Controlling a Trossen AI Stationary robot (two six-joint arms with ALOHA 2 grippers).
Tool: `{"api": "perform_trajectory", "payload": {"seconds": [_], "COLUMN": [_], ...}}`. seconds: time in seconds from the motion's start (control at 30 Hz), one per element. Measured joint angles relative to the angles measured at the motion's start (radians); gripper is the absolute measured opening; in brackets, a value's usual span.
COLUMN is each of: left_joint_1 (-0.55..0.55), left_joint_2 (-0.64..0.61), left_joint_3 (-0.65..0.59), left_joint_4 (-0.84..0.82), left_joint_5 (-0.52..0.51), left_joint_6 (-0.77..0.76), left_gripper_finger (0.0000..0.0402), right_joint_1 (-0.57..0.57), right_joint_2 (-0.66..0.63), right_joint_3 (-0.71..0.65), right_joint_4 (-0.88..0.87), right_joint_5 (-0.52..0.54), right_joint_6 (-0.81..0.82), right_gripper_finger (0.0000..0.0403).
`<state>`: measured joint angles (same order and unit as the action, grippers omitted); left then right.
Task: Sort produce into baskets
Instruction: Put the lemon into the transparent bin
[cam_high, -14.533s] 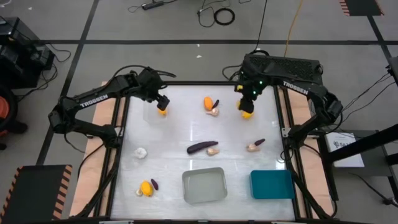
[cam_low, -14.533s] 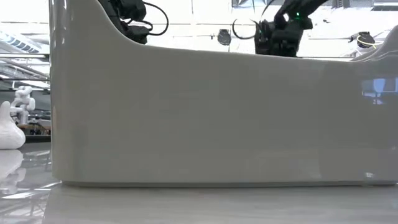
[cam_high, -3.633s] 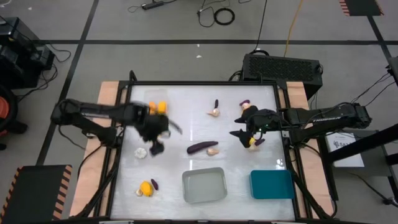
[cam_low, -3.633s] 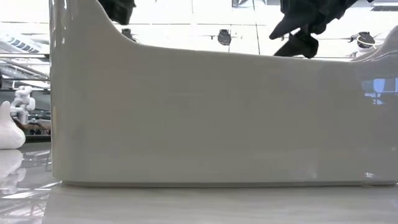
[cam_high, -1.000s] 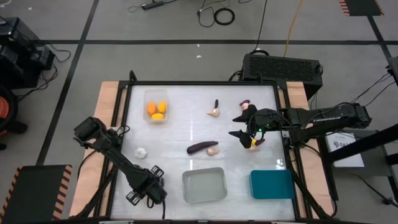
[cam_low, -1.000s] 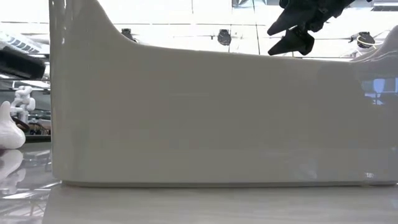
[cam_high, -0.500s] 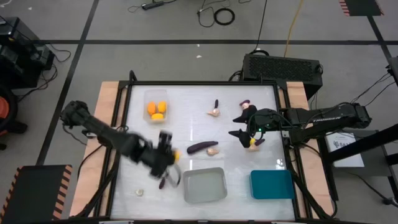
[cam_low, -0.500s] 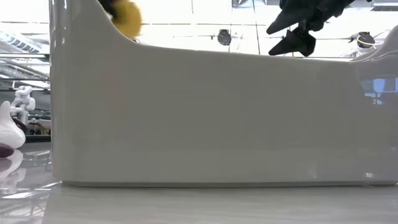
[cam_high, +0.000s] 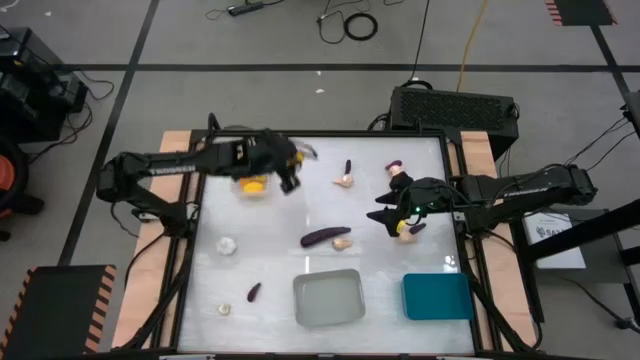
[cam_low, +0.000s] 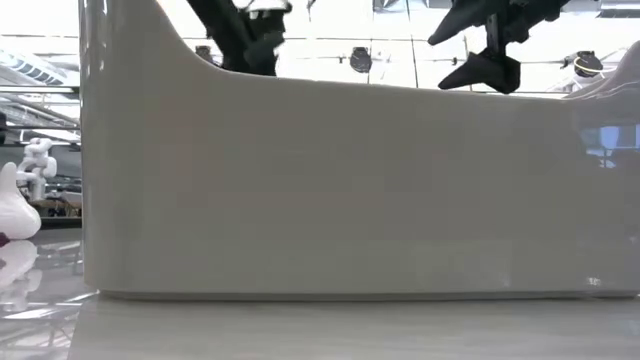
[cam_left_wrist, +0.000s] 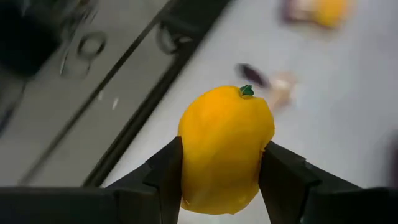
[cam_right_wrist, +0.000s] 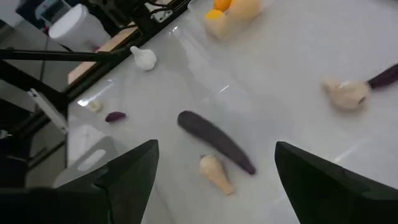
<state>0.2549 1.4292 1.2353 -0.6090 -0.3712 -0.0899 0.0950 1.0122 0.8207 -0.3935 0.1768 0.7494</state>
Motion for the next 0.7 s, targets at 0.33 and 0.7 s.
{"api": "perform_trajectory", "payload": {"seconds": [0.33,0.7], "left_joint_1": [0.221,0.287], "left_joint_2": [0.101,0.241], "left_joint_3": [-0.007,-0.008], "left_joint_4": [-0.255,-0.430], "left_joint_5": [0.001,-0.028], "left_joint_6": [-0.318,-0.348], "left_gripper_finger": [0.0174,0.0188], "right_joint_1": [0.079,0.104], "right_joint_2": [0.000,0.000], "right_joint_3": [0.000,0.000], "right_joint_4": [-0.015,-0.056], "right_joint_5": [0.000,0.036], "right_joint_6": [0.107,0.121], "right_gripper_finger": [0.0313,0.0313]}}
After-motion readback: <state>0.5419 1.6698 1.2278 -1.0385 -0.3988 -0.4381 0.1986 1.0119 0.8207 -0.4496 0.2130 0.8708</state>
